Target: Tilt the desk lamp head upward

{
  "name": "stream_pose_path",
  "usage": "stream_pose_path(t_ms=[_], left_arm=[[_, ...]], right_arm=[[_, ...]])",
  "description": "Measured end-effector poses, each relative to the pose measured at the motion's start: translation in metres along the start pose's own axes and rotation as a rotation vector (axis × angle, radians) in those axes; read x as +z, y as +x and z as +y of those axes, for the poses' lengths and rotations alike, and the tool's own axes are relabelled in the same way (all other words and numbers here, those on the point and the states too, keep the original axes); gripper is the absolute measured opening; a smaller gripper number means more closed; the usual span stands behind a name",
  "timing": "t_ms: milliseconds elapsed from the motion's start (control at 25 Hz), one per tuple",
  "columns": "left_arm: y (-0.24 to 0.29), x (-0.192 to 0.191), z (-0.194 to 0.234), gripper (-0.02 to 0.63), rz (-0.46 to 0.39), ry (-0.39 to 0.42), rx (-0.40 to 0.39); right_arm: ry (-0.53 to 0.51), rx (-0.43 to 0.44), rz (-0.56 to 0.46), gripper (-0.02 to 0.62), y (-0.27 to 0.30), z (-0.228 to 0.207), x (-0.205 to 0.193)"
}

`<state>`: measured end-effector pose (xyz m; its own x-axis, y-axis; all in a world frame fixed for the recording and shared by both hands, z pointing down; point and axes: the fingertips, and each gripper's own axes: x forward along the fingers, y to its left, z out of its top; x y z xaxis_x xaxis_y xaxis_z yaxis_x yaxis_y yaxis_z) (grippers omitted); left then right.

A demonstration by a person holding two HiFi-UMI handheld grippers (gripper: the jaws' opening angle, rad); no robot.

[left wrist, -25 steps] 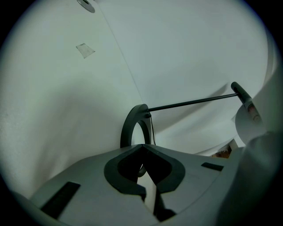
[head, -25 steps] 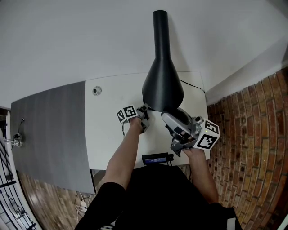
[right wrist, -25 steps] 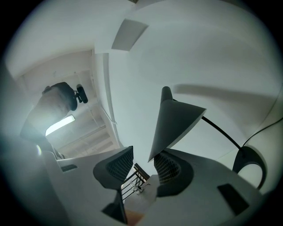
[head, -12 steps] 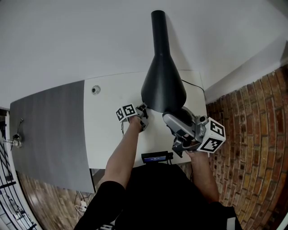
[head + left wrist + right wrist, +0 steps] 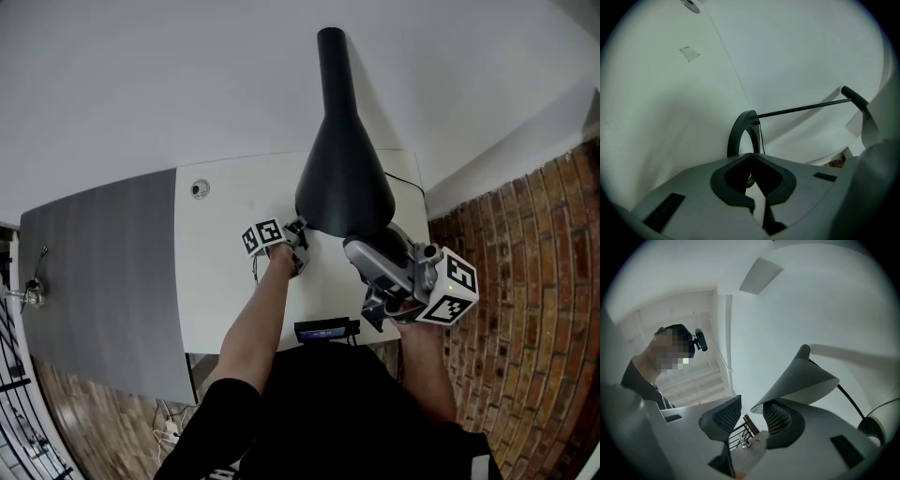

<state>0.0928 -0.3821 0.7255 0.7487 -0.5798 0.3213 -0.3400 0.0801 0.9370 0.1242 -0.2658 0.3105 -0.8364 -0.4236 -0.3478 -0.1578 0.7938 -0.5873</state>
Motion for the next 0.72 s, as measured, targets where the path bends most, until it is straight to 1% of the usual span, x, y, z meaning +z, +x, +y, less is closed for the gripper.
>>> stream_pose_path(t_ms=[720], left_arm=[[0.003,-0.002,0.002,0.012,0.003,-0.003,-0.001]], right_arm=[[-0.082,0.034,-0.019,0.149,0.013,0.021,0.029]])
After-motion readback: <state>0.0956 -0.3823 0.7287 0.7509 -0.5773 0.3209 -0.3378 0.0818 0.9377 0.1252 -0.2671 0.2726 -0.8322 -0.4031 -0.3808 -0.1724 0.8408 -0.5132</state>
